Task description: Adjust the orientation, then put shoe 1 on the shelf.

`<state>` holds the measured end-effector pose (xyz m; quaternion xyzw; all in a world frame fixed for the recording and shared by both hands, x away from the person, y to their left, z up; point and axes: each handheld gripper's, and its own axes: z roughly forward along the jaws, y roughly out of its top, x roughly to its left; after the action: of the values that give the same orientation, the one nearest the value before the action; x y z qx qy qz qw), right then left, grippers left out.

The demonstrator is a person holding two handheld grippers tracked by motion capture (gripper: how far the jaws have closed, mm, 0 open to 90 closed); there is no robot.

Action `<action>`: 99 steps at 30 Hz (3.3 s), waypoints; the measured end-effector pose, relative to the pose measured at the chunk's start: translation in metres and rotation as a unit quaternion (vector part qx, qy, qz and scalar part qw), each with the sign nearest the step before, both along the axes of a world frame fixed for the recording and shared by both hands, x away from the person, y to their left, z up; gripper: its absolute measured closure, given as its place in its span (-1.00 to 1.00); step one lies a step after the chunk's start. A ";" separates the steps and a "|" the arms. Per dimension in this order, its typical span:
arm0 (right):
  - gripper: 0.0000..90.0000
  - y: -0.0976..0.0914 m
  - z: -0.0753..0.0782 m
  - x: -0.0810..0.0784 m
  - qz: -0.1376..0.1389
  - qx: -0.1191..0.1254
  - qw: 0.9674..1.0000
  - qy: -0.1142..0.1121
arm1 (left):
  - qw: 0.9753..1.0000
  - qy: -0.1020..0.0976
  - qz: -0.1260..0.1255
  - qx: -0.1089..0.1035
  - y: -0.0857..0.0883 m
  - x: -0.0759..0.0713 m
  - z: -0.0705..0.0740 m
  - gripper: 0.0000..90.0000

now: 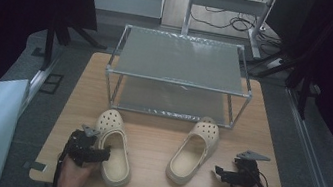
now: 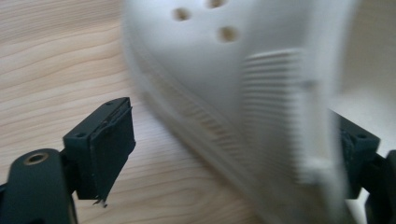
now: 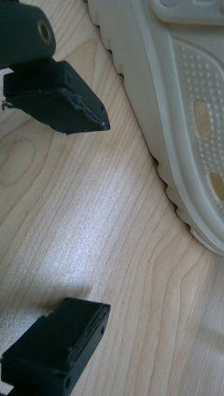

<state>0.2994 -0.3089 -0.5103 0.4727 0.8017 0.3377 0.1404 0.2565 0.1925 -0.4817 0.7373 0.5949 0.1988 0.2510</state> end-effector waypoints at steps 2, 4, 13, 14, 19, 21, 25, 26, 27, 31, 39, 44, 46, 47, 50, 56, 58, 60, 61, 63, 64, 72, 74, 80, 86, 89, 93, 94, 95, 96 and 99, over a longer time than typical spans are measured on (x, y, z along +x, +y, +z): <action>-0.77 0.000 0.000 0.000 0.000 0.000 1.000 -0.001 | 1.000 0.001 0.002 -0.002 0.004 0.000 -0.001 -0.65; -0.77 0.000 0.000 0.000 0.001 -0.001 1.000 -0.001 | 1.000 -0.001 0.004 -0.004 0.008 0.000 0.000 -0.64; -0.74 0.001 0.000 0.000 0.003 -0.004 1.000 -0.002 | 1.000 -0.003 0.005 0.003 0.032 0.004 0.002 -0.08; -0.74 0.001 0.000 -0.001 0.003 -0.004 1.000 -0.002 | 1.000 -0.002 0.004 0.000 0.034 0.005 0.002 -0.07; -0.73 0.002 0.000 -0.001 0.004 -0.006 1.000 -0.002 | 1.000 0.004 -0.017 -0.009 0.039 0.009 0.002 0.15; -0.73 0.003 0.000 -0.001 0.005 -0.007 1.000 -0.003 | 1.000 0.007 -0.022 -0.016 0.039 0.011 0.002 0.21; -0.73 0.003 0.000 -0.001 0.006 -0.006 1.000 -0.002 | 0.999 0.009 -0.031 -0.025 0.038 0.013 0.002 0.40; -0.73 0.003 0.000 -0.001 0.007 -0.006 1.000 -0.002 | 0.999 0.011 -0.033 -0.026 0.037 0.014 0.003 0.47; -0.73 0.004 0.000 -0.001 0.008 -0.006 1.000 -0.002 | 0.999 0.011 -0.034 -0.019 0.036 0.014 0.003 0.52; -0.73 0.004 0.000 -0.001 0.007 -0.002 1.000 0.000 | 0.999 0.017 -0.035 -0.007 0.036 0.016 0.005 0.61; -0.72 0.005 0.001 -0.002 0.013 0.006 1.000 0.002 | 0.999 0.020 -0.025 -0.027 0.047 0.017 0.006 0.73; -0.73 0.004 0.002 -0.002 0.011 0.012 1.000 -0.003 | 0.996 0.022 -0.024 -0.082 0.059 0.018 0.006 0.73; -0.73 0.003 0.002 -0.002 0.010 0.013 1.000 -0.003 | 0.995 0.021 -0.024 -0.092 0.061 0.018 0.008 0.73; -0.73 0.003 0.002 -0.002 0.010 0.013 1.000 -0.002 | 0.995 0.020 -0.024 -0.098 0.061 0.018 0.008 0.73; -0.73 0.004 0.002 -0.002 0.012 0.012 1.000 -0.002 | 0.993 0.017 -0.026 -0.114 0.062 0.018 0.011 0.73; -0.73 0.003 0.001 -0.002 0.011 0.014 1.000 -0.002 | 0.989 0.010 -0.032 -0.145 0.061 0.019 0.020 0.73; -0.73 0.003 0.001 -0.002 0.012 0.014 1.000 -0.001 | 0.987 0.009 -0.036 -0.155 0.061 0.020 0.022 0.73; -0.73 0.004 0.001 -0.002 0.013 0.014 1.000 0.000 | 0.985 0.009 -0.039 -0.165 0.061 0.021 0.025 0.73; -0.73 0.004 0.001 -0.002 0.013 0.014 1.000 0.000 | 0.985 0.010 -0.040 -0.170 0.061 0.021 0.026 0.73; -0.73 0.004 0.001 -0.002 0.013 0.015 1.000 0.000 | 0.983 0.011 -0.045 -0.180 0.061 0.022 0.028 0.73; -0.73 0.003 0.001 -0.002 0.013 0.015 1.000 0.000 | 0.982 0.011 -0.048 -0.185 0.060 0.022 0.029 0.73; -0.72 0.004 0.000 -0.001 0.014 0.015 1.000 0.001 | 0.974 0.012 -0.072 -0.216 0.057 0.026 0.043 0.73; -0.72 0.004 0.000 -0.001 0.014 0.016 1.000 0.001 | 0.972 0.011 -0.077 -0.222 0.055 0.027 0.047 0.73; -0.72 0.004 0.000 -0.001 0.014 0.017 1.000 0.001 | 0.968 0.008 -0.091 -0.235 0.048 0.032 0.059 0.73; -0.72 0.003 0.000 -0.001 0.014 0.018 1.000 0.002 | 0.966 0.005 -0.099 -0.241 0.042 0.037 0.071 0.73; -0.72 0.003 0.000 -0.001 0.014 0.018 1.000 0.002 | 0.964 0.005 -0.103 -0.245 0.040 0.040 0.076 0.73; -0.72 0.003 0.000 -0.001 0.014 0.018 1.000 0.002 | 0.961 0.007 -0.108 -0.256 0.037 0.044 0.082 0.73; -0.72 0.003 0.000 -0.001 0.014 0.018 1.000 0.002 | 0.960 0.008 -0.109 -0.260 0.036 0.045 0.083 0.73; -0.72 0.003 0.000 -0.001 0.014 0.019 1.000 0.002 | 0.959 0.008 -0.110 -0.262 0.035 0.046 0.085 0.73; -0.72 0.003 0.000 -0.001 0.014 0.019 1.000 0.002 | 0.958 0.009 -0.111 -0.265 0.035 0.047 0.087 0.73; -0.72 0.003 0.000 -0.001 0.014 0.019 1.000 0.003 | 0.956 0.008 -0.110 -0.271 0.033 0.049 0.092 0.73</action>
<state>0.2980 -0.3059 -0.5099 0.4650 0.8022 0.3531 0.1248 0.3059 0.2256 -0.3899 0.7044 0.5434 -0.0047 0.4567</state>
